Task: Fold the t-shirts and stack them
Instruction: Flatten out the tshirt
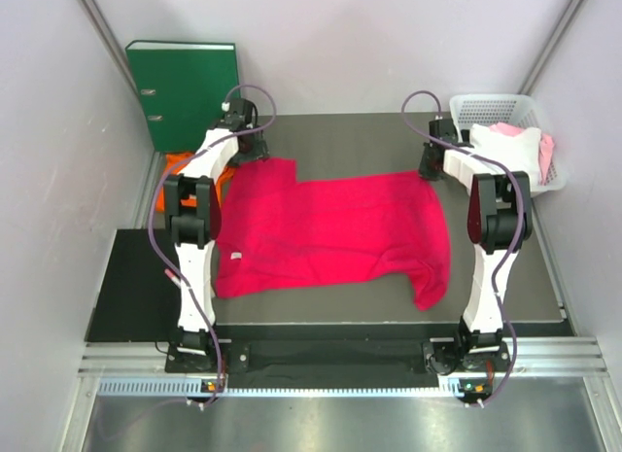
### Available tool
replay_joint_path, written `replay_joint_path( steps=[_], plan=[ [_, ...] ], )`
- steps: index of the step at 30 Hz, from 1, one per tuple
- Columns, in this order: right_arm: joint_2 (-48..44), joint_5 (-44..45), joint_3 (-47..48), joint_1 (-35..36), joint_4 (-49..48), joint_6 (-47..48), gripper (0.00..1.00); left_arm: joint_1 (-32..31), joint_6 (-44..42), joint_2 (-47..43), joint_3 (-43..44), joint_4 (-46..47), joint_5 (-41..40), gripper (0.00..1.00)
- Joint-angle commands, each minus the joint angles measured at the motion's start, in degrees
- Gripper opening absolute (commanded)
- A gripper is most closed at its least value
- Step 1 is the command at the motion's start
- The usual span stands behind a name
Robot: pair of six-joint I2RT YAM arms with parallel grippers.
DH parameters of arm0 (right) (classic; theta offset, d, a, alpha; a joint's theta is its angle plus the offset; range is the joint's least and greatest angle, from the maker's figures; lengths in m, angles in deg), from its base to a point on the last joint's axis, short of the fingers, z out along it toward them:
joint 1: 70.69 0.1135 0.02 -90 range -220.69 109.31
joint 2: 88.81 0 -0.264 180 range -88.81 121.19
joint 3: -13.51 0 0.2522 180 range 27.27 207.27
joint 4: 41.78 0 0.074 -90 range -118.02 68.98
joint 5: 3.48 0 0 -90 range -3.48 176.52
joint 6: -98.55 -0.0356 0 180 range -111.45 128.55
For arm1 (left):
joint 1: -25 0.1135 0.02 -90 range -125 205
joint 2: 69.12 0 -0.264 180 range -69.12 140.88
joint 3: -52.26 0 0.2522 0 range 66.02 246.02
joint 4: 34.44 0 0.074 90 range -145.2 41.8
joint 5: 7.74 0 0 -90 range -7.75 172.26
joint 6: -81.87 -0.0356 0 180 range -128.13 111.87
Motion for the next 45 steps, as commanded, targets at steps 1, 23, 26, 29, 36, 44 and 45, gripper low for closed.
replay_joint_path(
  steps=[1, 23, 26, 29, 36, 44, 45],
  plan=[
    [-3.6, 3.7, -0.3, -2.1, 1.6, 1.2, 0.00, 0.3, 0.4, 1.8, 3.4, 0.2, 1.8, 0.77],
    [-3.0, 1.0, 1.3, -3.6, 3.3, 2.8, 0.00, 1.1, 1.7, 12.1, 12.3, 4.3, 6.5, 0.87],
    [-3.1, 0.3, 1.0, -3.5, 3.3, 2.7, 0.00, 1.1, 1.9, 13.4, 13.2, 4.6, 6.7, 0.86],
    [-3.3, -0.2, 0.6, -3.4, 3.3, 2.8, 0.00, 1.1, 2.1, 14.1, 13.5, 5.1, 7.6, 0.60],
    [-6.1, -1.4, -0.6, -3.2, 3.2, 3.7, 0.00, 1.1, 2.5, 9.4, 11.5, 3.6, 10.7, 0.00],
    [-20.8, -4.4, -4.5, -3.2, 0.6, 4.2, 0.00, 1.4, 1.8, -13.0, 2.1, 7.0, 3.2, 0.00],
    [-24.5, -5.0, -4.8, -3.2, 0.2, 4.4, 0.00, 1.5, 1.9, -14.9, 2.0, 6.9, 3.0, 0.00]
  ],
)
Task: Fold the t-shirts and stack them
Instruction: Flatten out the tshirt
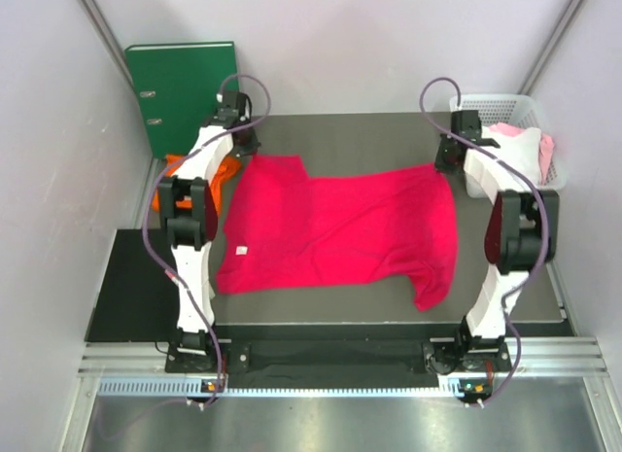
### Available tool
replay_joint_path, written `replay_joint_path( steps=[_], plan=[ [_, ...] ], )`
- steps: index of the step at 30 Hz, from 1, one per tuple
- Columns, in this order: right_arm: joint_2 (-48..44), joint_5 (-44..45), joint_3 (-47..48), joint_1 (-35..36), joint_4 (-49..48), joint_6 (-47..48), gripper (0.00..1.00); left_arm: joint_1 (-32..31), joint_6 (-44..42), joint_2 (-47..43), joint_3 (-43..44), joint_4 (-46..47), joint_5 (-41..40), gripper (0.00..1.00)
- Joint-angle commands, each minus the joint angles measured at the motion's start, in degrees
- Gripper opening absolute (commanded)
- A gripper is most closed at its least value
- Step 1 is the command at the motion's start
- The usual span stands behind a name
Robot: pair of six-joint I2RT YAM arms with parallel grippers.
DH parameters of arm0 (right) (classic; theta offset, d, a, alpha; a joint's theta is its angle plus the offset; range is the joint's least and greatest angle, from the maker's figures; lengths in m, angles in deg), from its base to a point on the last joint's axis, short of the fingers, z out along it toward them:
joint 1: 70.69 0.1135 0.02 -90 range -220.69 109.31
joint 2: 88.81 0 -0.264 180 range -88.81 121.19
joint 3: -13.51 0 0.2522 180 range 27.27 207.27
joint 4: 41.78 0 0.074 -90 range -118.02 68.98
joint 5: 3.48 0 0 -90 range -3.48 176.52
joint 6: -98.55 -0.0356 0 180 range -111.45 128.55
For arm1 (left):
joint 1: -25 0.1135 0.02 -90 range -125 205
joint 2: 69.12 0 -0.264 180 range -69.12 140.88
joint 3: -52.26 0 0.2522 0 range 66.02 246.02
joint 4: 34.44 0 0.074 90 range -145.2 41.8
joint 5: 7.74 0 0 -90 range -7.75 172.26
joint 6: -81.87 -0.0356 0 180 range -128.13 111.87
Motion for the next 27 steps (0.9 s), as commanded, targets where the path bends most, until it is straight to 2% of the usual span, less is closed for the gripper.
replay_joint_path(
  steps=[1, 6, 13, 16, 20, 22, 27],
  plan=[
    [-15.0, -3.3, -0.5, -0.1, -4.2, 1.3, 0.00, 0.7, 0.0, -17.5, 0.6, 3.0, -4.1, 0.00],
    [-28.2, -7.6, -3.4, 0.3, -4.7, 2.7, 0.00, 0.7, -1.4, -30.8, -3.1, 2.6, -7.0, 0.00],
    [-48.7, -11.7, -8.9, 1.4, -4.2, 3.1, 0.00, 0.7, -3.1, -51.4, -16.0, 4.5, -9.9, 0.00],
    [-56.4, -11.5, -8.7, 2.0, -0.7, 3.8, 0.00, 0.6, -2.4, -60.2, -19.7, 4.7, -9.7, 0.00],
    [-66.8, -8.8, -7.9, 2.9, 2.9, 4.8, 0.00, 0.6, -2.0, -69.4, -19.1, 2.9, -8.5, 0.00],
    [-69.1, -6.9, -6.0, 2.8, 5.1, 5.2, 0.00, 0.6, -2.2, -72.7, -18.0, 2.1, -8.1, 0.00],
    [-71.8, -5.6, -0.4, 2.9, 7.3, 5.8, 0.00, 0.6, -6.7, -74.3, -11.9, 0.5, -8.6, 0.00]
  ],
)
